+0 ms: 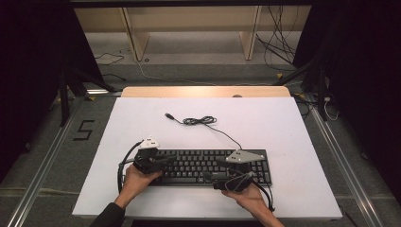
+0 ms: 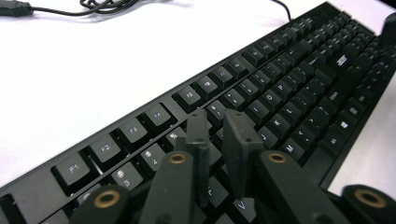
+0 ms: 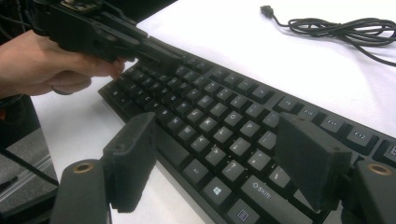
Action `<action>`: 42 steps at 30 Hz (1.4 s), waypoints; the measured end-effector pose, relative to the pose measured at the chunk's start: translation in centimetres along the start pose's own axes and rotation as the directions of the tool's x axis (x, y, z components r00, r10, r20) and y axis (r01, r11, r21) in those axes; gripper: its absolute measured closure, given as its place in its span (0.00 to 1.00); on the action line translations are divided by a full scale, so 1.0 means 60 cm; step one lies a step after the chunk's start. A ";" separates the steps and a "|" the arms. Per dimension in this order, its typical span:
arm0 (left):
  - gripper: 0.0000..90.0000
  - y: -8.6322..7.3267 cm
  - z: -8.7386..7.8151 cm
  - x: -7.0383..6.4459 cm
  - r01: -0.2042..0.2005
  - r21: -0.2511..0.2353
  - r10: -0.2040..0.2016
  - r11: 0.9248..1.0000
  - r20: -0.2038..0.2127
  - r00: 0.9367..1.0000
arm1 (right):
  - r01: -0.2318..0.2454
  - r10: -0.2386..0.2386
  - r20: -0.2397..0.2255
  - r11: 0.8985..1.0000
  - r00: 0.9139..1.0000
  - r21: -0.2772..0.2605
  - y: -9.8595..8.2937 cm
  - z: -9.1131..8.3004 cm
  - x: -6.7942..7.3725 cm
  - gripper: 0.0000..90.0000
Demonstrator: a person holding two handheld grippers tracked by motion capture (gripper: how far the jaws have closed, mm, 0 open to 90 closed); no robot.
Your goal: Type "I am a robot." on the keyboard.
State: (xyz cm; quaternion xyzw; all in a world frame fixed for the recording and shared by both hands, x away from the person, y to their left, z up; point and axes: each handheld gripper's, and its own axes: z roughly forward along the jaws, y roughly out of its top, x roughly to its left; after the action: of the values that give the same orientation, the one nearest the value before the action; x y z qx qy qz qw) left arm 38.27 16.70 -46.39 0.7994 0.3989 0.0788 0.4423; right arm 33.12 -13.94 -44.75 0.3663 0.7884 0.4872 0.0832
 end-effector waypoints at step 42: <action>0.33 -0.050 -0.088 -0.011 0.066 -0.189 -0.057 0.980 0.053 0.997 | 0.027 -0.029 0.011 0.986 1.000 0.164 0.006 0.073 -0.006 1.00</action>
State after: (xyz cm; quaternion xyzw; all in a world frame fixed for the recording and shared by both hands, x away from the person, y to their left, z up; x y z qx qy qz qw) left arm 33.63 20.51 -45.40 0.7422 0.4037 0.0839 0.5282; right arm 35.67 -11.00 -46.78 0.3638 0.8304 0.4170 0.0647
